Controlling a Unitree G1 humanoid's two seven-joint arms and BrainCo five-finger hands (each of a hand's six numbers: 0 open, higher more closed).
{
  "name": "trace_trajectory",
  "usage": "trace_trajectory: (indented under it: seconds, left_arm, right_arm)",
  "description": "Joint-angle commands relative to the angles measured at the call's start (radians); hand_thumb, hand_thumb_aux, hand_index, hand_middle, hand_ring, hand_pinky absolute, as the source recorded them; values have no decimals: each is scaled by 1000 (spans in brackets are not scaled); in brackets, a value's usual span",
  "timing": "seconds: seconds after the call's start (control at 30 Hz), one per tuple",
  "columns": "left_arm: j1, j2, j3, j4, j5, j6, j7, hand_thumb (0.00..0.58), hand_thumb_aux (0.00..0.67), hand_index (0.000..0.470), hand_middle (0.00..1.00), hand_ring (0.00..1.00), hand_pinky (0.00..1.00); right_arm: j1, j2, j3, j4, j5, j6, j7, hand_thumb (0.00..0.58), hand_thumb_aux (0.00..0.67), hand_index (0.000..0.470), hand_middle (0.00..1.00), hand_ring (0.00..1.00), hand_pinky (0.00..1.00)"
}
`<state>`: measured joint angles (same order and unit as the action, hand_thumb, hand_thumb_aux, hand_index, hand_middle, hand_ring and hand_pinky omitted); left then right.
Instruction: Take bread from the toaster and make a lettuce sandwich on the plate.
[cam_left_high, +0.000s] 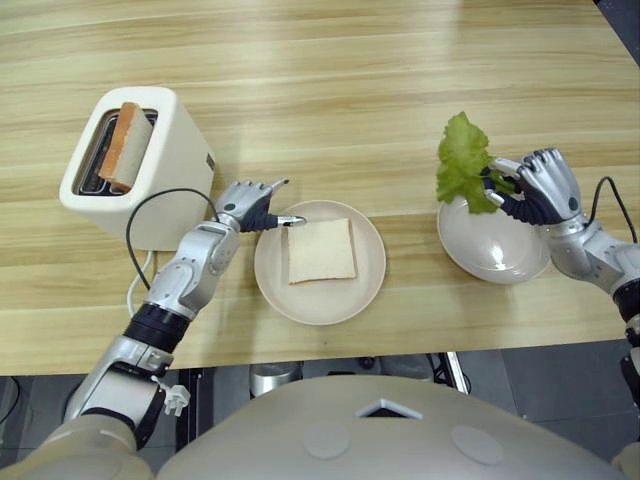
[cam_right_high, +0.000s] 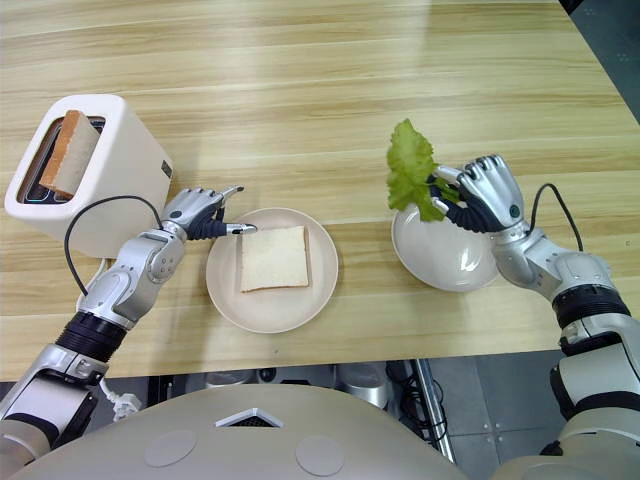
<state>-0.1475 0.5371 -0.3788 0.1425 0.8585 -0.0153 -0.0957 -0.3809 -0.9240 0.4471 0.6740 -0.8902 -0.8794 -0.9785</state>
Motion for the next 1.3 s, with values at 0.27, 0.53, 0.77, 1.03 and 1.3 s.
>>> trace_trajectory:
  seconds: [0.27, 0.53, 0.77, 1.03, 1.3]
  left_arm:
    - [-3, 14, 218, -272, -75, 19, 59, 0, 0, 0, 1000, 1000, 1000]
    - [39, -13, 386, -511, -146, -8, 110, 0, 0, 0, 1000, 1000, 1000]
    - [120, 17, 530, -595, -133, 30, 106, 0, 0, 0, 1000, 1000, 1000]
    - [199, 72, 682, -446, -136, 83, 118, 0, 0, 0, 1000, 1000, 1000]
    - [225, 107, 651, -249, -82, 176, 120, 0, 0, 0, 1000, 1000, 1000]
  right_arm:
    - [-4, 185, -13, -276, 95, -55, 323, 580, 670, 460, 1000, 1000, 1000]
    - [-50, 398, 67, -85, 246, -163, 601, 580, 670, 460, 1000, 1000, 1000]
    - [-107, 528, 116, 121, 308, -214, 804, 580, 670, 460, 1000, 1000, 1000]
    - [-147, 613, 105, 276, 377, -212, 964, 580, 670, 460, 1000, 1000, 1000]
    - [-200, 623, 59, 361, 366, -189, 947, 580, 670, 460, 1000, 1000, 1000]
